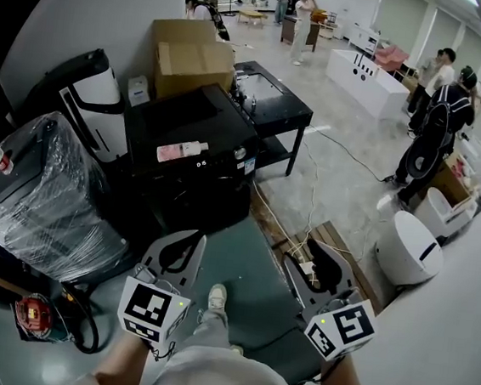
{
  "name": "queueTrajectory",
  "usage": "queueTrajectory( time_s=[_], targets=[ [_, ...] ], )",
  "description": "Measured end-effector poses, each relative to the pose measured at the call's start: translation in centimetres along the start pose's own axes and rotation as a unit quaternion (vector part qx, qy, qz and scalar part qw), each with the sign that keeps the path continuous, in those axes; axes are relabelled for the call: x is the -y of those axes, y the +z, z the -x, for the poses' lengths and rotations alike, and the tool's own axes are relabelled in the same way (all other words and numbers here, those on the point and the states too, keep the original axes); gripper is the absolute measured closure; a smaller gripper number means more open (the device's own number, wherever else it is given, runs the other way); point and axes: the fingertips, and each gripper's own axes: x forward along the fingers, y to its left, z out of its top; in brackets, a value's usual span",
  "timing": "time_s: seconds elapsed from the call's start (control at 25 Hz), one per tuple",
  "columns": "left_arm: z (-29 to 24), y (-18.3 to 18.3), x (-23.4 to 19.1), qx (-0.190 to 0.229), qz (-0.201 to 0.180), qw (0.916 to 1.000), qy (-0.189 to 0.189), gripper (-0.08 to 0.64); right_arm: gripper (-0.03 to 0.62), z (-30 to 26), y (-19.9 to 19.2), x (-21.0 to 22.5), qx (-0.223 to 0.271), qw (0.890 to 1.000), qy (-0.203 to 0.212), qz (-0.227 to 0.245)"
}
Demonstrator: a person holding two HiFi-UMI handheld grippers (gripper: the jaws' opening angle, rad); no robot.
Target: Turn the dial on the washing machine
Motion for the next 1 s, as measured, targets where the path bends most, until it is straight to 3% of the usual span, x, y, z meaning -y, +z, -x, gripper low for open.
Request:
queueTrajectory(
  time_s=[0.48, 0.68, 1.0],
  targets=[
    [-9.9, -4.3, -10.3, -0.026, 0.026, 0.9993, 0.008, 0.540, 0.365, -14.0, -3.4, 6.1, -0.052, 0.999, -0.010, -0.012],
    [-14.3, -6.2, -15.8, -0.035, 0.037, 0.9986, 0.014, 0.541, 0.365, -21.8, -4.9, 8.0, -0.073, 0.996, 0.004, -0.051],
    [-20.3, -8.7, -23.7, -0.051, 0.046, 0.9973, 0.027, 0.540, 0.365, -33.3, -6.3, 10.4, -0.090, 0.995, 0.013, -0.045]
  ],
)
